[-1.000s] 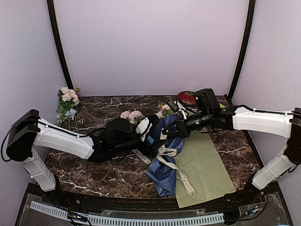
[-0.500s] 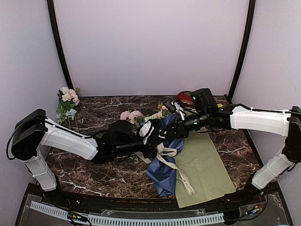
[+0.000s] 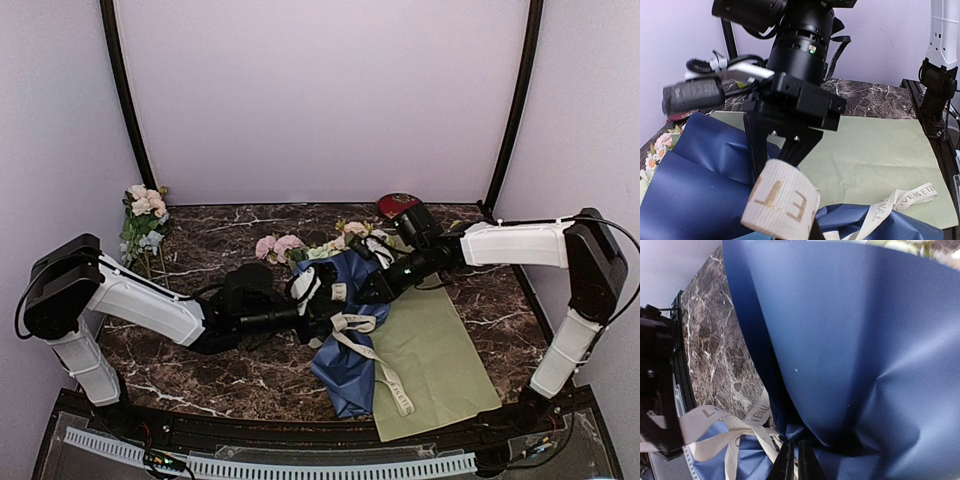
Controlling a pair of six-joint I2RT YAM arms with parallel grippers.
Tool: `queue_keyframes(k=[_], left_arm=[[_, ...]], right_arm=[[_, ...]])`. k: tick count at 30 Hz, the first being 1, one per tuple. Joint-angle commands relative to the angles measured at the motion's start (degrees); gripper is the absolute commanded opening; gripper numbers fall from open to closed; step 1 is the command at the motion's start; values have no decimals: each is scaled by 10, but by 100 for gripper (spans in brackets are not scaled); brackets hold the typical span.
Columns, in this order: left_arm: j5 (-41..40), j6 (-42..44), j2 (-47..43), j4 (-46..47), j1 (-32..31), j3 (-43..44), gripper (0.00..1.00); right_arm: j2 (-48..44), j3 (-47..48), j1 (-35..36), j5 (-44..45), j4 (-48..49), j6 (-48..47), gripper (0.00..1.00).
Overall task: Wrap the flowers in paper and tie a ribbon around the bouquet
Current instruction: Cross the half-tied ribbon over the folded bouquet.
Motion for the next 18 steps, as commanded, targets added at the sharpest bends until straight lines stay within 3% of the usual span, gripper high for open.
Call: queue_keyframes(k=[1, 5, 18], left_arm=[[18, 6, -32, 27, 0, -13, 0], [18, 11, -36, 28, 0, -15, 0], [12, 14, -33, 28, 3, -18, 0]], right_arm=[[32, 50, 14, -13, -47, -48, 5], [71, 81, 15, 18, -86, -72, 4], [89, 81, 24, -85, -154, -154, 4]])
